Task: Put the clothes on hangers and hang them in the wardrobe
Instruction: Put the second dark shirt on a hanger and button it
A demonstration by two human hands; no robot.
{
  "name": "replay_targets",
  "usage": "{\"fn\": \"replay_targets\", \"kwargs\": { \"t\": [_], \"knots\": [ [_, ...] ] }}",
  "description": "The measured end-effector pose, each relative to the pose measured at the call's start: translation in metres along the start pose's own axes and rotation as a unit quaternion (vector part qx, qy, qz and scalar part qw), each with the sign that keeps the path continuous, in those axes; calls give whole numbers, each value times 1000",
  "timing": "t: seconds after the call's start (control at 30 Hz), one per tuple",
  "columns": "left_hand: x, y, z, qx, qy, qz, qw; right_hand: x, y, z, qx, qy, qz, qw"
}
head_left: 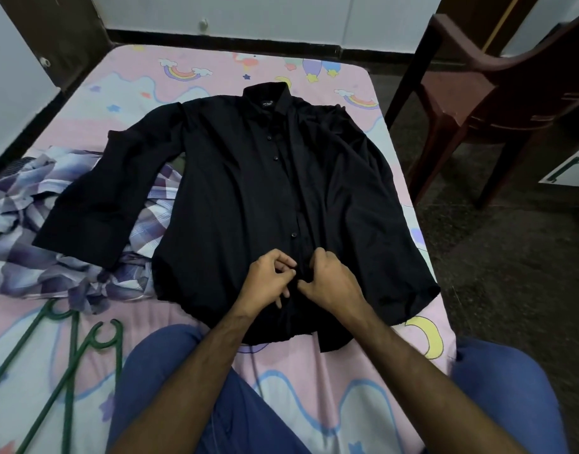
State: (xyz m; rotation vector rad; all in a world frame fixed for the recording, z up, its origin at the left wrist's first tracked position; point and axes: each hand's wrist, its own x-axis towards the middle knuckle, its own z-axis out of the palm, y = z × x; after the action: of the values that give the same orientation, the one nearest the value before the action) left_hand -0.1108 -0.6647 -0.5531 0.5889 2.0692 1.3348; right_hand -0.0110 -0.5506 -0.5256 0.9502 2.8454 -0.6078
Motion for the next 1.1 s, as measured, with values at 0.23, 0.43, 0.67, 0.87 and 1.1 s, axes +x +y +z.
{"fn": "replay_targets", "kwargs": {
  "t": [0.23, 0.43, 0.67, 0.87, 1.1],
  "knots": [
    [2, 0, 5, -78, -33, -27, 996, 3, 27, -9, 136, -2, 55, 989],
    [1, 2, 4, -130, -53, -51, 989, 1, 48, -28, 468, -143, 142, 861],
    [1, 1, 3, -151, -62, -67, 984, 4, 29, -21, 475, -73, 86, 873],
    [1, 1, 3, -164, -61, -77, 982, 0, 28, -7, 552, -97, 104, 822],
    [2, 3, 2, -175, -64, -85, 979, 2, 31, -2, 557, -82, 130, 816]
  ]
}}
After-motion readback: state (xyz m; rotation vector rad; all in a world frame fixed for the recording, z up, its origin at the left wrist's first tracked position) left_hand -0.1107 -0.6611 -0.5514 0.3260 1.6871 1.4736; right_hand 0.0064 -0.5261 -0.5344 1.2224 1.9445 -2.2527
